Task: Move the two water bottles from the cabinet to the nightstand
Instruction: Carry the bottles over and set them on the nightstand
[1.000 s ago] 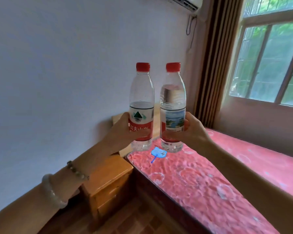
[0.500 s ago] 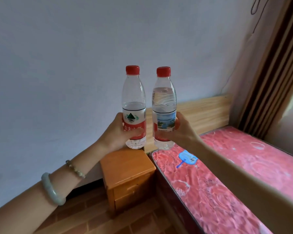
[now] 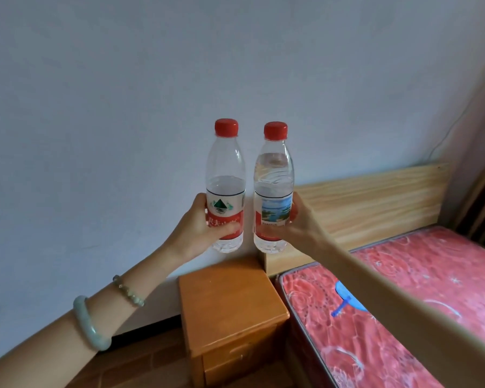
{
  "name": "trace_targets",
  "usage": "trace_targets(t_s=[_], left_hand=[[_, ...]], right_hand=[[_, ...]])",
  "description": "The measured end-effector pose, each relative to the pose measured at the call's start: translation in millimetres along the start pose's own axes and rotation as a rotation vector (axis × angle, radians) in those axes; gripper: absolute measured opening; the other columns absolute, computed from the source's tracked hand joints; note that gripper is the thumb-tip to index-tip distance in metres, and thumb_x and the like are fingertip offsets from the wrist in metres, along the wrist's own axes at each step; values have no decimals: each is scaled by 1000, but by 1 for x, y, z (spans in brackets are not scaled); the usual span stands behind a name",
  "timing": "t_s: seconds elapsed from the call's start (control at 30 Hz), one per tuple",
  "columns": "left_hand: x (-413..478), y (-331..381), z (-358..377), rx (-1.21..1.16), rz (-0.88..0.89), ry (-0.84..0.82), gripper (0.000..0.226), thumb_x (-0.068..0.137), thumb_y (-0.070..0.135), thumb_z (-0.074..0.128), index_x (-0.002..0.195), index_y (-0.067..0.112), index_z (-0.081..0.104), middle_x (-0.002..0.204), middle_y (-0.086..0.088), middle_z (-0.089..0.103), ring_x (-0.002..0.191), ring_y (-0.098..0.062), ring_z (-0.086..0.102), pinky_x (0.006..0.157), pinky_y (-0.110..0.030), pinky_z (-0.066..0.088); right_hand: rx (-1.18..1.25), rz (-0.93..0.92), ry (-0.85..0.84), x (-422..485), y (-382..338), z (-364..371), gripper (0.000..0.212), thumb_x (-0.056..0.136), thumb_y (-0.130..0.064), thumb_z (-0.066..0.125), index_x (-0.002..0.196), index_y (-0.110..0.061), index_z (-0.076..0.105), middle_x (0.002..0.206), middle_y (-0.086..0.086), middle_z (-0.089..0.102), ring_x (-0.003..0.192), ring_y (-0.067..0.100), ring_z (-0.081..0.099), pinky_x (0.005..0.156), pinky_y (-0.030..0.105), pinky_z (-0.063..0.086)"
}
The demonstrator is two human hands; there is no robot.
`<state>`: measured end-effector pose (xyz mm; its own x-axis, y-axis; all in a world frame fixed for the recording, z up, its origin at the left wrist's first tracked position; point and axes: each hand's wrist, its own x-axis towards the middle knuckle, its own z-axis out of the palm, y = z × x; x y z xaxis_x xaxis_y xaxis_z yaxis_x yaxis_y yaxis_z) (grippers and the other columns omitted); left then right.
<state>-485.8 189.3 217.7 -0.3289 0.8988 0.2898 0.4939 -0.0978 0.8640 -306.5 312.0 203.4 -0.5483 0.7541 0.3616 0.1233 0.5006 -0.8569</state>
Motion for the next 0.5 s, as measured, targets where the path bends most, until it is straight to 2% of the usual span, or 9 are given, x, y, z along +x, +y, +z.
trace_targets(t_s=[0.23, 0.33, 0.4, 0.5], left_hand=[[75, -69, -2, 18, -95, 10, 62, 73, 22, 76, 121, 17, 39, 105, 17, 52, 95, 4, 52, 67, -2, 42], [97, -99, 7, 43, -132, 28, 62, 72, 23, 77, 121, 16, 39, 106, 12, 51, 95, -4, 52, 67, -5, 42], [108, -119, 14, 35, -165, 43, 63, 72, 25, 77, 121, 17, 38, 106, 13, 51, 95, -2, 52, 68, -6, 43], [124, -155, 27, 12, -227, 69, 69, 71, 28, 78, 126, 17, 38, 115, 8, 55, 102, -4, 54, 78, -12, 46]], right_hand=[[60, 70, -59, 79, 61, 32, 71, 50, -39, 86, 108, -22, 50, 99, 0, 69, 89, 15, 68, 77, 45, 56], [81, 90, -103, 102, 90, 45, 72, 53, -36, 86, 112, -20, 48, 101, 2, 68, 91, 15, 67, 78, 45, 56], [80, 98, -131, 115, 110, 54, 72, 54, -35, 85, 114, -19, 47, 102, 1, 67, 92, 15, 67, 78, 44, 56], [78, 121, -177, 133, 145, 64, 74, 54, -36, 84, 115, -21, 45, 103, -2, 66, 92, 13, 66, 79, 41, 57]])
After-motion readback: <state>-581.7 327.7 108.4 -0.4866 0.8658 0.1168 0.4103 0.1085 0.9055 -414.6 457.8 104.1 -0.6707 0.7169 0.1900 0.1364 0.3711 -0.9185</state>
